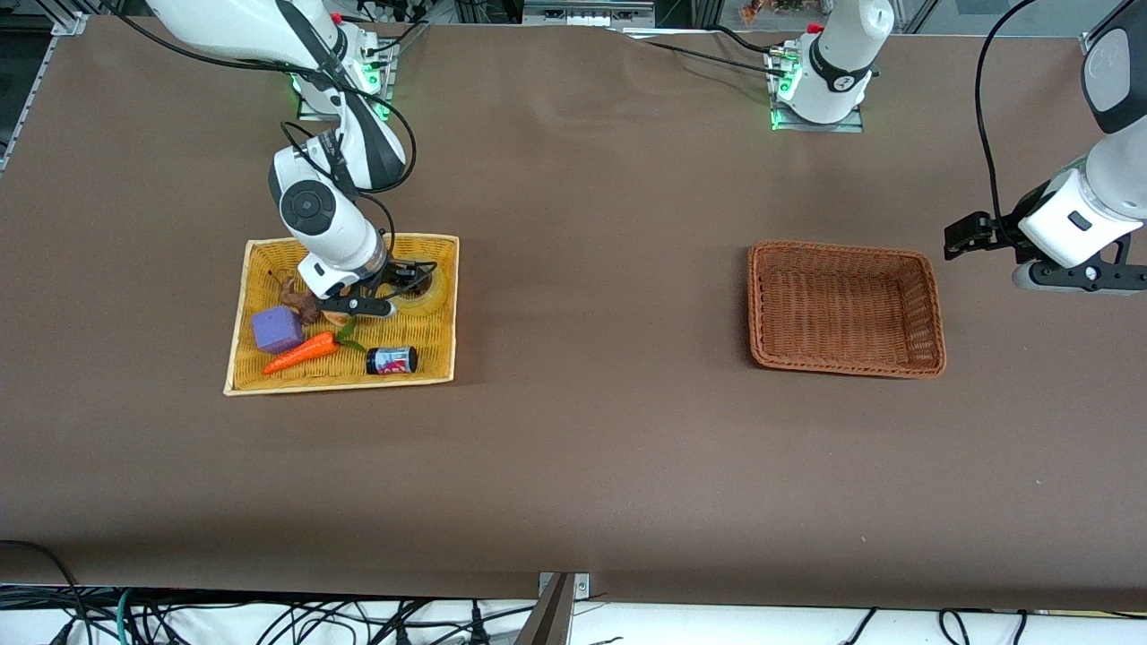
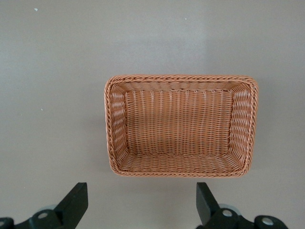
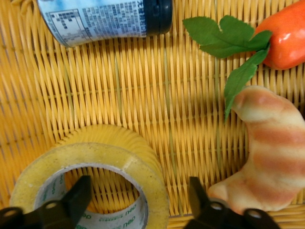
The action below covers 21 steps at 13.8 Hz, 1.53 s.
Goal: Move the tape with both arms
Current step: 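Close the right gripper on the rim of the tape roll, then lift the tape roll and carry it toward the brown basket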
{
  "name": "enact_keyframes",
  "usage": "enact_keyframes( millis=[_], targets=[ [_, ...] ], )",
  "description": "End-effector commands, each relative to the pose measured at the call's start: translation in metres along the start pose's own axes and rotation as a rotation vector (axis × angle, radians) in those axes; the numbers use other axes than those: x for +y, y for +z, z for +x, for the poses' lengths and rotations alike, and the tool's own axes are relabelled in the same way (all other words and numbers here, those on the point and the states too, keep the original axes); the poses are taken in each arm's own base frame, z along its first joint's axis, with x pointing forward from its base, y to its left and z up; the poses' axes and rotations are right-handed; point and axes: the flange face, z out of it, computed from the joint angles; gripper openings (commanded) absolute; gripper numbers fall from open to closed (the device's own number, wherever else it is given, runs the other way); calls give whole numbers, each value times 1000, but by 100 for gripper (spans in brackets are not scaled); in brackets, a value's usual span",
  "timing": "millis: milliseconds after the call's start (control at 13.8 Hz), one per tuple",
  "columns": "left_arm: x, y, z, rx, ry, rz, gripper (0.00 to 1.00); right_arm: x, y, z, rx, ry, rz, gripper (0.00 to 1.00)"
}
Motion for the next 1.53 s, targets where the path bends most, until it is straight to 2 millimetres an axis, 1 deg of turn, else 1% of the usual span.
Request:
enact_keyframes(
  millis=[0,73,145,364,509,582,655,873,945,1018,1091,1164,1236,1309,1455],
  targets=[
    [-3,-3,0,11,22,3,100,0,1,-1,11,-8,-6,17],
    [-3,-3,0,11,22,3,100,0,-1,0,13,-12,-6,7],
    [-3,-3,0,11,22,3,100,0,-2,0,16,-27,-5,3],
    [-3,-3,0,11,22,3,100,0,-4,1,19,-59,-5,0],
    [-3,-3,0,11,22,3,100,-1,-13,4,35,-65,0,0],
    [-3,-3,0,11,22,3,100,-1,-23,7,43,-66,-1,0],
    [-3,-3,0,9,22,3,100,-2,-38,12,42,-66,-9,0],
    [-3,-3,0,9,22,3,100,-15,-93,38,-15,-38,-48,0],
    [-3,-3,0,9,22,3,100,-28,-109,42,-20,-47,-46,0],
    [-3,-3,0,11,22,3,100,-44,-121,41,-21,-52,-34,0],
    [-3,-3,0,11,24,3,100,-54,-128,42,-13,-15,-25,0],
    [-3,-3,0,9,22,3,100,-80,-138,33,4,20,-8,0],
    [-3,-3,0,9,24,3,100,-103,-139,29,10,70,1,0],
    [-3,-3,0,11,24,3,100,-131,-144,24,22,95,18,0],
    [-3,-3,0,9,24,3,100,-185,-142,12,26,152,44,0]
  ],
)
